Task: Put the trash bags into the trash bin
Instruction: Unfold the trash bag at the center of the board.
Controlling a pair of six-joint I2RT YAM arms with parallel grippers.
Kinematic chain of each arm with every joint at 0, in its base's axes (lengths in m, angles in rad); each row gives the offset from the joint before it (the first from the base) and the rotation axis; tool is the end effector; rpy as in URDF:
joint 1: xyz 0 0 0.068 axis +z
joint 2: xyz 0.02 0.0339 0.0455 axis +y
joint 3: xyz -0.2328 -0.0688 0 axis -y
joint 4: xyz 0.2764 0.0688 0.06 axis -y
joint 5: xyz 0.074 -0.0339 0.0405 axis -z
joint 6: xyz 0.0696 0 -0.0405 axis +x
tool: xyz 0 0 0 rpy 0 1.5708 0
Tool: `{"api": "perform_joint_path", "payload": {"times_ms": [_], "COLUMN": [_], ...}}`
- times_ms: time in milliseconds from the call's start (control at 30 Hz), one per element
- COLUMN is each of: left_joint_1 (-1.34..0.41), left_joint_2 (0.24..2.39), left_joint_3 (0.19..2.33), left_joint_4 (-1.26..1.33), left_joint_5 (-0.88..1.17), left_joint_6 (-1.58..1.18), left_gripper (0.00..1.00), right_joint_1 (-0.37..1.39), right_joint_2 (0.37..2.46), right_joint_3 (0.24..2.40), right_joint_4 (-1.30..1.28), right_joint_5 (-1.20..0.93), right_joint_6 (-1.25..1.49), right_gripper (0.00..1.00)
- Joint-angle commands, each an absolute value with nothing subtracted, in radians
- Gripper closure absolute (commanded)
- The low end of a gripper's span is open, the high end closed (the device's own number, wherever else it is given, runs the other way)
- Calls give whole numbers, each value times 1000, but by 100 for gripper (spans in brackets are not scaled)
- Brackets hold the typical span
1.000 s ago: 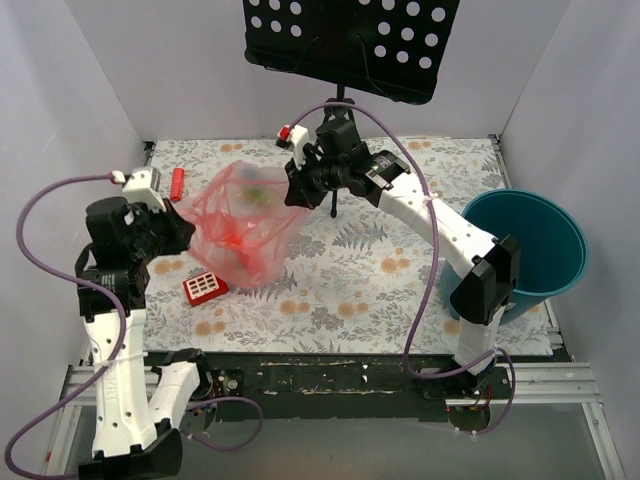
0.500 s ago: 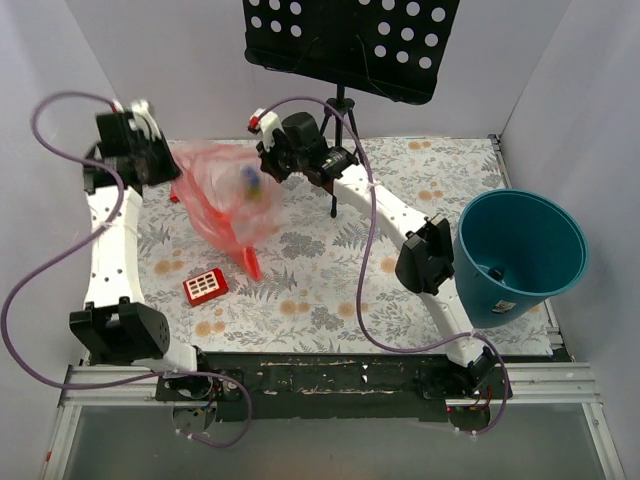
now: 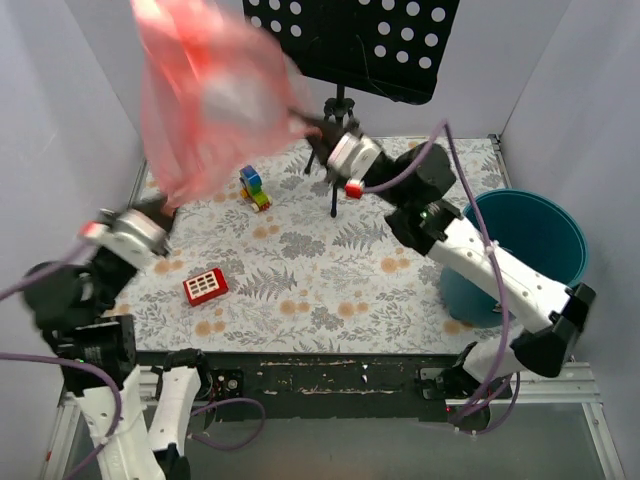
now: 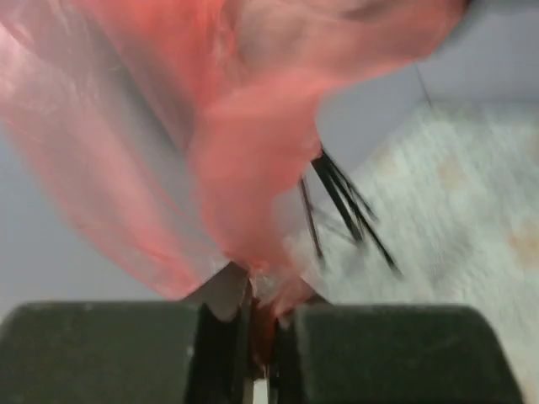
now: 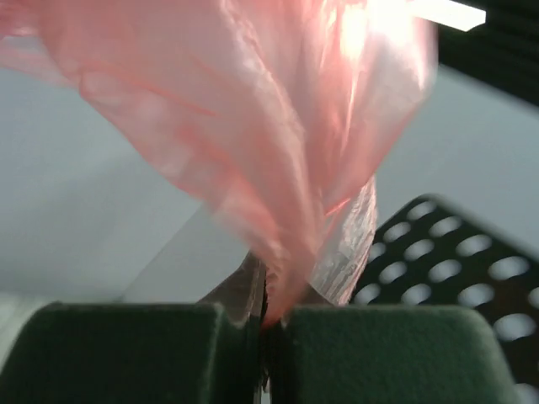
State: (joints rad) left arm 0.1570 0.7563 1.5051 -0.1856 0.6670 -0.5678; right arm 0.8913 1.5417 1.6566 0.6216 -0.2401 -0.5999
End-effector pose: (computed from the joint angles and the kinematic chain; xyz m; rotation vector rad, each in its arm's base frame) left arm 0.1263 -0.0236 0.5741 0.2300 1.1422 -0.6996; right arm 0.2296 0.3105 0.5326 -0.7335 0.4593 0.3732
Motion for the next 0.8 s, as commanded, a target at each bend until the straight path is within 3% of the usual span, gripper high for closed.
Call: {"api": "perform_joint_path", "payload": {"times_ms": [0,100,233,400,500,533,600,667,767], "left_joint_1": [141,144,153,169,170,170,169,169,204], "left_joint_2": [691,475,318,373,466,509,604,734,838], "left_joint_3": [949,867,873,946,1009,1023,1058,1097,1080], "left_joint_4": [-1338,-1358,-1201,-1200,-1065,-990,-844,-906,-979], "left_joint_5": [1161,1172,1246,1269,1205,1142,818,484,513], "left_joint_6": [578,514,250,178,-129,-287,-682,-854,-904], "left_gripper": [100,100,100,100,100,100,100,100,100], "right_joint_1": [874,995,1135,1120,1118,1108,1053,952,844], "right_joint_2": [1528,1227,924,948,992,1012,1069,1141,1296], "right_joint_3": [1159,857,756,908,1018,1055,1129,1167,1239], "right_joint_4": [-322,-370,-314,-452,-407,-349,-267,-239,-472], "right_joint_5": [-525,-615,-528,-480,-437,-401,-387,-351,-310], "right_joint_6": [-949,-764,-536,-546,-497,-439,-349,-209,-126], "right_gripper": [99,99,99,99,99,99,99,99,99]}}
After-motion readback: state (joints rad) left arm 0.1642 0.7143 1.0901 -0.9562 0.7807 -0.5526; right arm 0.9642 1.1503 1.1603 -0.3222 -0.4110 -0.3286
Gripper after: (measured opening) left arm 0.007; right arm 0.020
